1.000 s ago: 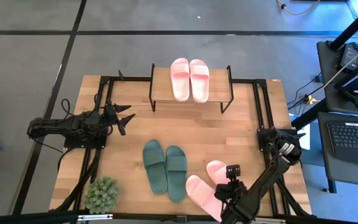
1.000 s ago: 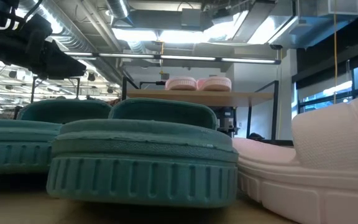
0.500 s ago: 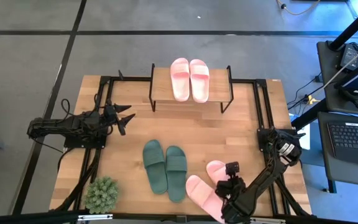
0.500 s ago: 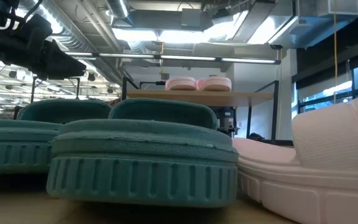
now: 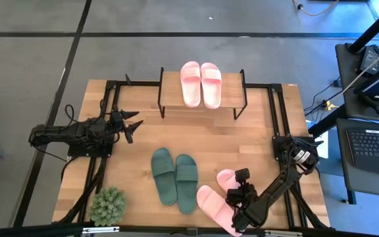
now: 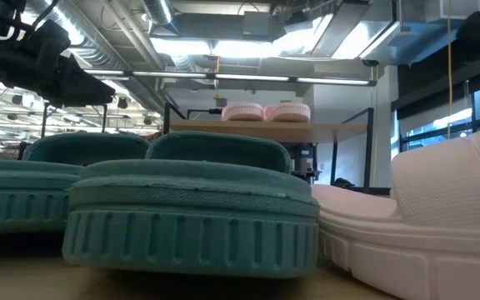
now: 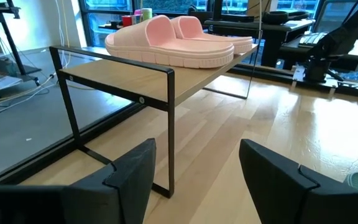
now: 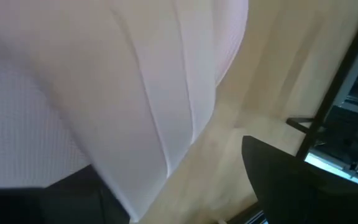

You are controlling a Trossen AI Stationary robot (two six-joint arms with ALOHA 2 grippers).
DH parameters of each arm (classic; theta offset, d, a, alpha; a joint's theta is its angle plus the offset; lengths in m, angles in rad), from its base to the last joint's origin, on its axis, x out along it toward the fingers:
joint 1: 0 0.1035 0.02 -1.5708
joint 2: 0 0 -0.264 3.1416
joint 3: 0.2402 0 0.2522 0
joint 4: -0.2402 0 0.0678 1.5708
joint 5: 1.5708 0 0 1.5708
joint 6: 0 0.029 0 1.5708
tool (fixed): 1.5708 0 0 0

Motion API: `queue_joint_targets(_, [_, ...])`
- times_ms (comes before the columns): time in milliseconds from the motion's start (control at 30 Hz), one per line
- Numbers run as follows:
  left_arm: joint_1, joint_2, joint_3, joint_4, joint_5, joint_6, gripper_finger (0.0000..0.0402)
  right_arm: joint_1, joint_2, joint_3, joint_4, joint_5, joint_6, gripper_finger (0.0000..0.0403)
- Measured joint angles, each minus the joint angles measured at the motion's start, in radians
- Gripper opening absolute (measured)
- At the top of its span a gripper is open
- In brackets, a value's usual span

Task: Pick and place slides into the shelf
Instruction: Put the pink slide under the shelf

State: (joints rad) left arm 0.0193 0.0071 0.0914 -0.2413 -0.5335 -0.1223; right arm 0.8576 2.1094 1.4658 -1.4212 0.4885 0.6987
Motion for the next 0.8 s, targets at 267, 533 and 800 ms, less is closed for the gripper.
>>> queue_joint_targets(267, [0.0,0.0,0.0,-0.001,0.0,0.0,0.0224,-0.034,0.0,0.0,0.037,-0.006,0.058,0.0271])
queue_joint_targets(533, [0.0,0.0,0.001,-0.005,0.0,0.0,0.0224,-0.069,0.0,0.0,0.044,-0.06,0.081,0.0181])
queue_joint_targets(800, [0.0,0.0,0.001,-0.005,0.0,0.001,0.0224,-0.077,0.0,0.0,0.036,-0.066,0.094,0.0019])
